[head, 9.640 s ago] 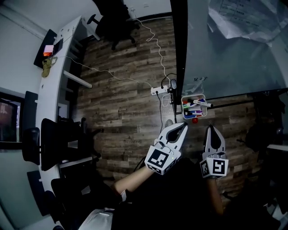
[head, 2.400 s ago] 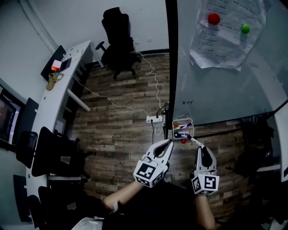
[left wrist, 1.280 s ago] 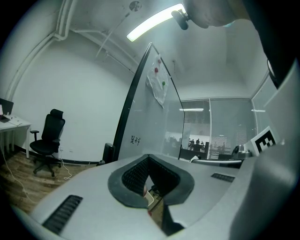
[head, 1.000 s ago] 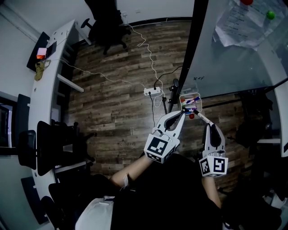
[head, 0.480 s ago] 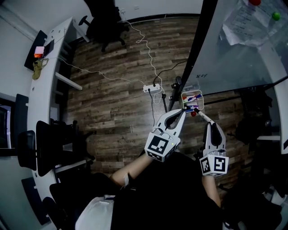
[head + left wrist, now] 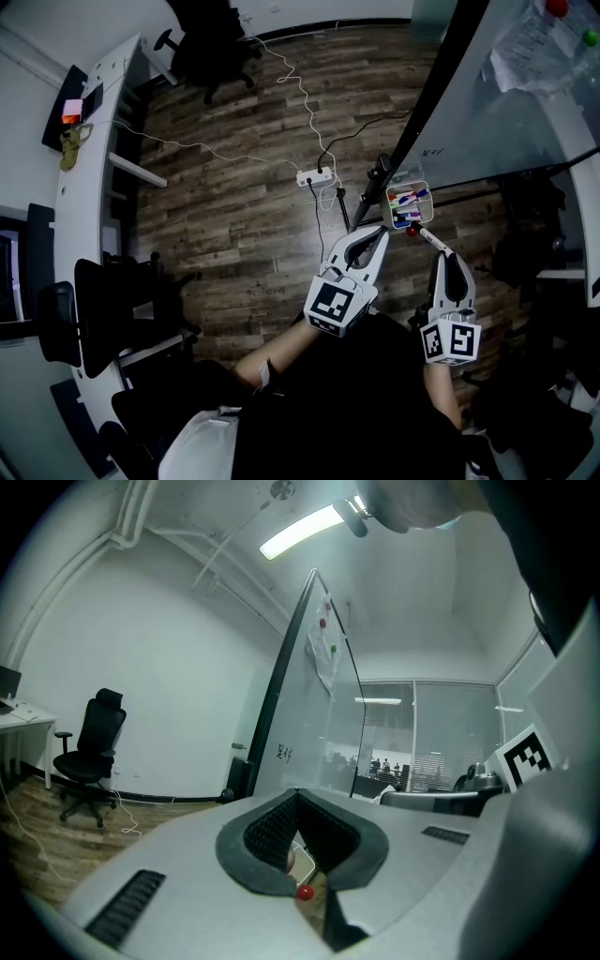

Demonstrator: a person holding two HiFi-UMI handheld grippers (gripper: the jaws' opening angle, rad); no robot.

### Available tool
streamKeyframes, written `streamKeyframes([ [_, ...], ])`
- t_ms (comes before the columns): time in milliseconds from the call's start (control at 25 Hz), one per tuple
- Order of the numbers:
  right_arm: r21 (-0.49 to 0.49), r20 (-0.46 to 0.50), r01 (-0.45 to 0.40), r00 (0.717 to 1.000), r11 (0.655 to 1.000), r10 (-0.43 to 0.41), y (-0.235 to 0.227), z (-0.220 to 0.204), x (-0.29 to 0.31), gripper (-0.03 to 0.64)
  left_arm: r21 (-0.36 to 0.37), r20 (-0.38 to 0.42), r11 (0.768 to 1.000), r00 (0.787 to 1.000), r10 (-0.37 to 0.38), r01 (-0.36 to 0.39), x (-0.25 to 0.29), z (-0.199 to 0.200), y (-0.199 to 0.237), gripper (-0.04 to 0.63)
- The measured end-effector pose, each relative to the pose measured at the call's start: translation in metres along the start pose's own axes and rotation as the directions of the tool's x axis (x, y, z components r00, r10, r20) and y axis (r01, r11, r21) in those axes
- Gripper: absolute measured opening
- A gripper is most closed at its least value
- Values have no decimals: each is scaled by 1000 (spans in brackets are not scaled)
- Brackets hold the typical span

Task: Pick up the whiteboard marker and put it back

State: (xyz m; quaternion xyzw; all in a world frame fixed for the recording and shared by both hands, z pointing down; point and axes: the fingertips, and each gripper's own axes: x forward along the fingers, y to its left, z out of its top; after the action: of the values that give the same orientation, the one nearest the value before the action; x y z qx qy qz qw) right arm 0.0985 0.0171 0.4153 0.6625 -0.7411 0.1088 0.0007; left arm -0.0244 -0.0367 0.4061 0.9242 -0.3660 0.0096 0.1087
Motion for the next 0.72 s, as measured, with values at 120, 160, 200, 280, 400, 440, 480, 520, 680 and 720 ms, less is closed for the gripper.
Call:
streamKeyframes([
  [120,-8,-7,20,1000,1000,-20,7,-1,0,78,-2,-1,1000,1000,-11,11,-6,-1,7,8],
  [160,-12,-10,28,1000,1000,-28,9,-2,0,78,-12,5,1000,1000,-16,16,-7,0,10,8],
  [200,-16,-14,37,999,999,-37,11,-2,0,78,-30,14,999,1000,-20,21,-9,1,11,8],
  [280,-18,-18,54,998,998,-54,14,-4,-2,78,-55,23,998,999,-31,32,-11,2,13,8],
  [400,-12,-18,74,997,997,-74,14,-8,-3,78,-14,-7,998,999,-53,53,-10,-6,15,7],
  [440,-10,-21,80,997,997,-80,13,-9,-3,78,-23,-14,998,998,-60,59,-9,-9,13,8],
  [480,-7,-25,87,996,996,-87,12,-10,-4,78,-40,-15,997,998,-66,65,-8,-11,11,8],
  [520,-3,-30,95,995,996,-95,10,-11,-5,78,-53,-14,996,997,-71,70,-7,-11,8,8],
  [680,8,-38,99,994,995,-98,0,-16,-3,78,-35,-20,994,994,-105,104,4,-17,-1,8],
  [720,9,-41,96,995,995,-96,-2,-18,-2,78,-31,-23,993,993,-112,111,7,-19,-2,8],
])
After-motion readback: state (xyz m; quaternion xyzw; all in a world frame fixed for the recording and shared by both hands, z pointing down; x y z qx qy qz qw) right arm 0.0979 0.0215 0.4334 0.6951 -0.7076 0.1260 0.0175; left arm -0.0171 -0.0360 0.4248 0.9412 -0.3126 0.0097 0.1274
